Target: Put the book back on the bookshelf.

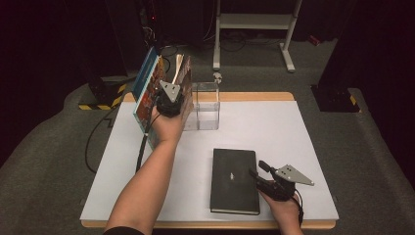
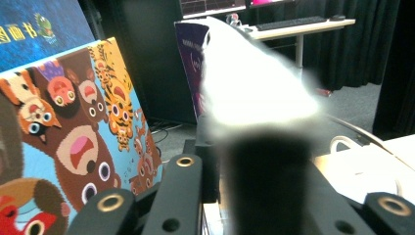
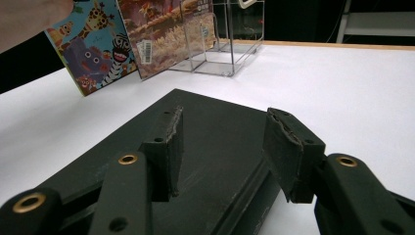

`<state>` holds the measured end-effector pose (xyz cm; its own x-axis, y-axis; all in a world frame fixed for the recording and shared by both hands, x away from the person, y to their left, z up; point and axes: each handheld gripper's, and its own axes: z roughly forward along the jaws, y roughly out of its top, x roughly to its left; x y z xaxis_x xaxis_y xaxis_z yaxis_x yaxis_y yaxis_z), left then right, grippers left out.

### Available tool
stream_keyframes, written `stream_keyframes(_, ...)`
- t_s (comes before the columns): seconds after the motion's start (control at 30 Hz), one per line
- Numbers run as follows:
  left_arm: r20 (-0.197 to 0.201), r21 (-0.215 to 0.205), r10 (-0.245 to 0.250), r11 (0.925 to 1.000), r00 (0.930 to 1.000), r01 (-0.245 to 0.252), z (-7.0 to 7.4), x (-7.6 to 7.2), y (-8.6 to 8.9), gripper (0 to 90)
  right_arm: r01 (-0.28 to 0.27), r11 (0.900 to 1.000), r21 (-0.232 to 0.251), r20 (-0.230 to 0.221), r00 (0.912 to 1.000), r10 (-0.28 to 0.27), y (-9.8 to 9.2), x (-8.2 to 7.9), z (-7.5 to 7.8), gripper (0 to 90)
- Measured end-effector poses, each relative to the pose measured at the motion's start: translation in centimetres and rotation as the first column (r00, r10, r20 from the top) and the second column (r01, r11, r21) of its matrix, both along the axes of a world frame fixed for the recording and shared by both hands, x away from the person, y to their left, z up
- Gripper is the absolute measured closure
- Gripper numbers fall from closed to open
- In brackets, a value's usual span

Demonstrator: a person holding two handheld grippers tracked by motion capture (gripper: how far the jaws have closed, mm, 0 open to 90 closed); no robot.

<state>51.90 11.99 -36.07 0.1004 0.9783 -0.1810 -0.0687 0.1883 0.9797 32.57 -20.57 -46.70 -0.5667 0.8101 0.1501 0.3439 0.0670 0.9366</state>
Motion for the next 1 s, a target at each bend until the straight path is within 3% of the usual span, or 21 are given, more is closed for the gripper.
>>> stream_keyframes(0.2,-0.021,0.0,0.007,1.0,0.9998,-0.007,-0.2,-0.4,0.0,74.4,-0.002,1.0,0.0,0.002,1.0,0.002,0.1,-0.1,0.1,49.4)
stream_keyframes(0.43,-0.048,-0.036,0.002,0.9993,0.9989,-0.003,-1.4,-1.0,0.3,73.0,-0.002,1.0,0.004,-0.001,1.0,0.002,0.1,0.0,0.0,49.4)
stream_keyframes(0.57,-0.056,-0.048,0.009,0.9988,0.9984,-0.011,-1.9,-1.3,0.7,76.5,-0.005,1.0,0.001,-0.002,1.0,0.005,0.2,0.0,0.0,49.4)
stream_keyframes(0.7,-0.054,-0.045,0.029,0.9985,0.9981,-0.031,-1.8,-1.4,0.8,80.2,-0.008,1.0,0.0,-0.005,1.0,0.008,0.3,0.0,-0.1,49.5)
stream_keyframes(1.0,-0.048,-0.035,0.049,0.9981,0.9976,-0.051,-2.0,-1.7,1.0,79.5,-0.012,1.0,-0.004,-0.006,0.9999,0.012,0.5,0.0,-0.1,49.5)
